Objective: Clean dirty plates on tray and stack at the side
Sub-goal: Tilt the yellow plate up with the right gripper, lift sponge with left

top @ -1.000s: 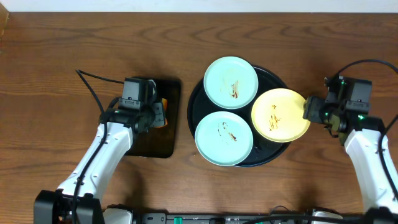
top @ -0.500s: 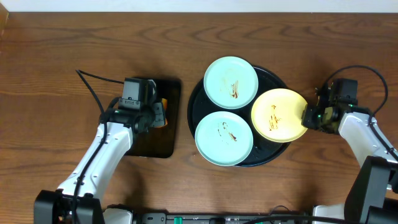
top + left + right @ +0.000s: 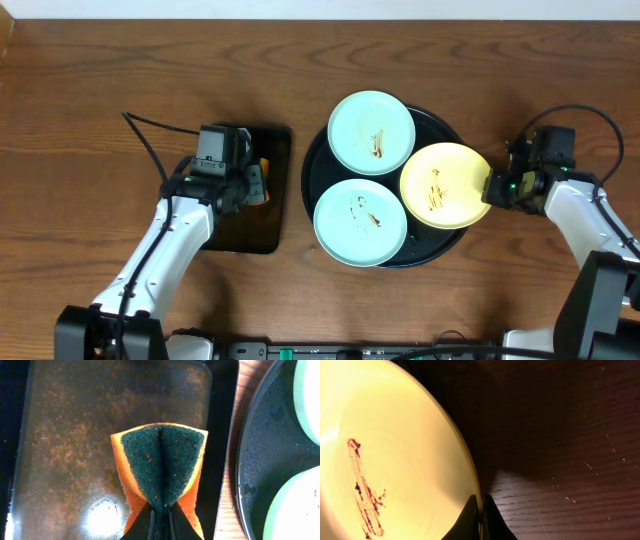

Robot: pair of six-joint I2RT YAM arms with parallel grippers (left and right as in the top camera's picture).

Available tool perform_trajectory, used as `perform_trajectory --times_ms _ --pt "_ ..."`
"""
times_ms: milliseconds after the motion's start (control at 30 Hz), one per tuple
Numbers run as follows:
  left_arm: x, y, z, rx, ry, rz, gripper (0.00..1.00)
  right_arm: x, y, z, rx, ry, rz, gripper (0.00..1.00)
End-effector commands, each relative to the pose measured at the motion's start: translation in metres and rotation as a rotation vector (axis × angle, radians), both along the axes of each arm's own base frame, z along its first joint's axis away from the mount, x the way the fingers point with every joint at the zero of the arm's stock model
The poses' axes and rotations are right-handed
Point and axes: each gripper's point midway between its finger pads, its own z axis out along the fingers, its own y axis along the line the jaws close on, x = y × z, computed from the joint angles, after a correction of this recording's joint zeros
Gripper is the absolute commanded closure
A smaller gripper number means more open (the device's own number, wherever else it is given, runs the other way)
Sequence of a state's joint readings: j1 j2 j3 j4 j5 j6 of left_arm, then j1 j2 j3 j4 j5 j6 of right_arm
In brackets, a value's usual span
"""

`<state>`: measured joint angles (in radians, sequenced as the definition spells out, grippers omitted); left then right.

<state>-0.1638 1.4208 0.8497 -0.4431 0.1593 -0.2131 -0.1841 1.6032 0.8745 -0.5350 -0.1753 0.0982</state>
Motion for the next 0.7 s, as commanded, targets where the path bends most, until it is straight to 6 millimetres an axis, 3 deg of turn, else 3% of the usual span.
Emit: perform_trajectory --times_ms 0,233,433,667 --pt "0.005 -0.002 0.01 -0.017 -0.026 0.001 0.93 0.002 -0.003 0.003 -0.01 -0.003 -0.003 0.99" --pt "0.009 -0.004 0.013 -0.03 -0.048 -0.006 0.93 0.002 -0.003 0.003 -0.01 -0.003 -0.003 0.99" --pt "0.022 -0.021 0.028 -0.076 -0.142 -0.128 0.92 0.0 -0.002 0.002 -0.009 0.006 -0.003 0.99" --pt "0.044 -0.01 0.086 -0.019 -0.391 -0.142 0.93 -0.001 -0.002 0.002 -0.009 0.008 -0.002 0.99"
